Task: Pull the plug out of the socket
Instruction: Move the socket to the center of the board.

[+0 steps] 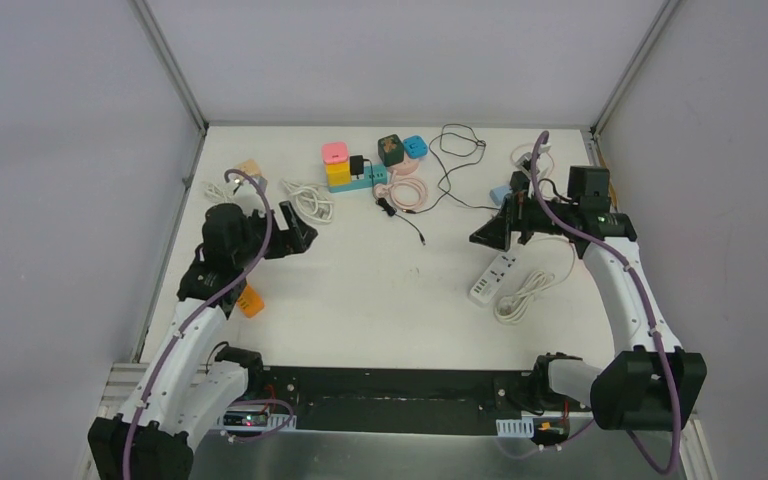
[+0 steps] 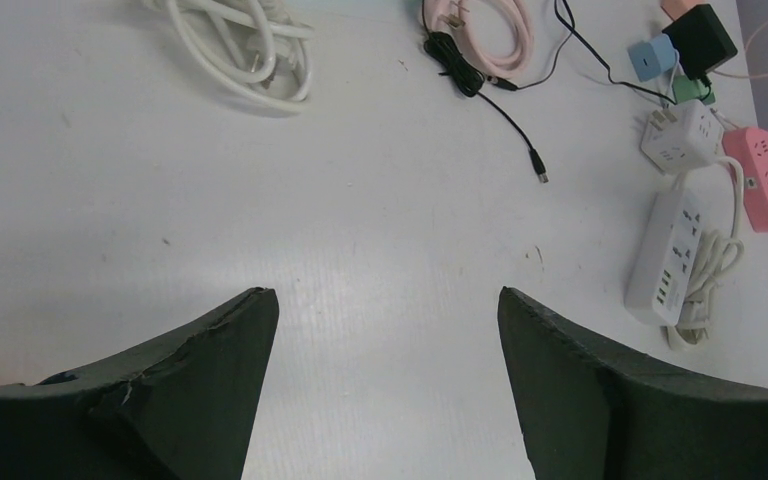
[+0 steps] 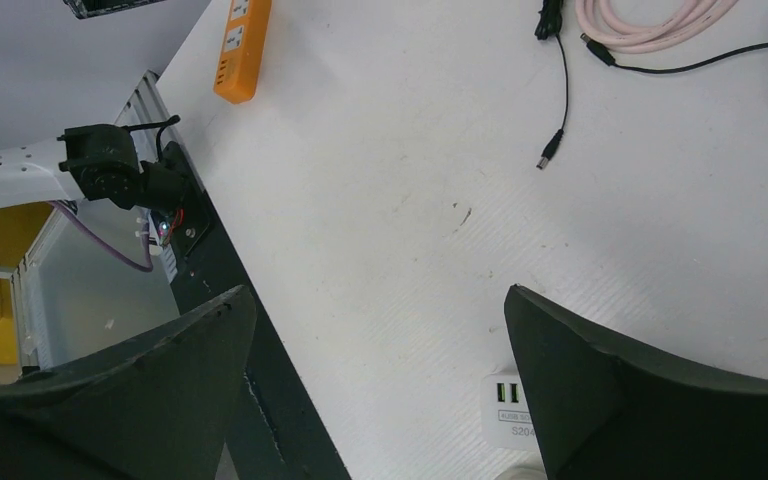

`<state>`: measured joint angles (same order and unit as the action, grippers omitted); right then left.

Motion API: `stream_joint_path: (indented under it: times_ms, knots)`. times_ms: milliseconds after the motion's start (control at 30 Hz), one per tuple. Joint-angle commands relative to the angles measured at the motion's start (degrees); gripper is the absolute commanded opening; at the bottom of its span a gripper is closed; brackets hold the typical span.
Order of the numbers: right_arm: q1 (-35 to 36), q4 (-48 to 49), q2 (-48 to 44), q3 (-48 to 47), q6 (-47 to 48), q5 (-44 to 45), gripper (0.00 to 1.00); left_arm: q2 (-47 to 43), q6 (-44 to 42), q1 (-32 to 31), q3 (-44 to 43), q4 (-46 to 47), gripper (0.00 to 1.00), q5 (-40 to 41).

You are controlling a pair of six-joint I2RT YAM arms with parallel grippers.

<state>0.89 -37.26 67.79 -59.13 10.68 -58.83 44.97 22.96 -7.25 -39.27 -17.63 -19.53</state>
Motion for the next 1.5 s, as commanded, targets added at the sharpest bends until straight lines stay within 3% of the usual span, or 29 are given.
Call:
stream_joint_path:
  times_ms: [0, 167, 367, 700, 900, 1167, 1367, 1467]
  knots:
    - [-0.8, 0.1, -0.7, -1.1, 3.1, -0.6, 1.00, 1.5, 0.2, -6.1, 1.6, 8.2, 0.82, 7.6]
    - [-0.7, -3.7, 1.3, -1.5, 9.4, -1.8, 1.00, 5.8, -2.4, -9.1, 3.5, 14.8, 0.83, 12.5]
    - [-3.3, -7.0, 4.6, -1.8, 14.8, -2.8, 1.00, 13.0, -4.0, -9.9, 5.0, 24.0, 0.83, 11.6]
    - [-6.8, -8.4, 5.4, -1.8, 17.1, -3.3, 1.00, 20.1, -6.9, -10.7, 3.2, 31.8, 0.85, 8.7]
    - [-7.1, -8.5, 6.6, -2.0, 17.1, -2.6, 1.00, 25.1, -8.3, -10.6, 2.7, 39.3, 0.92, 8.7]
    - [-7.2, -8.8, 5.5, -2.5, 17.0, -1.2, 1.00, 39.5, -10.8, -10.6, -13.2, 35.1, 0.93, 6.3]
    - [-7.7, -8.8, 5.7, -2.6, 16.7, -1.3, 1.00, 48.1, -26.7, -10.3, -24.4, 31.9, 0.91, -1.6]
    - [-7.8, -8.8, 6.2, -2.7, 16.6, -1.5, 1.00, 49.1, -28.6, -7.4, -27.3, 31.6, 0.92, -5.3]
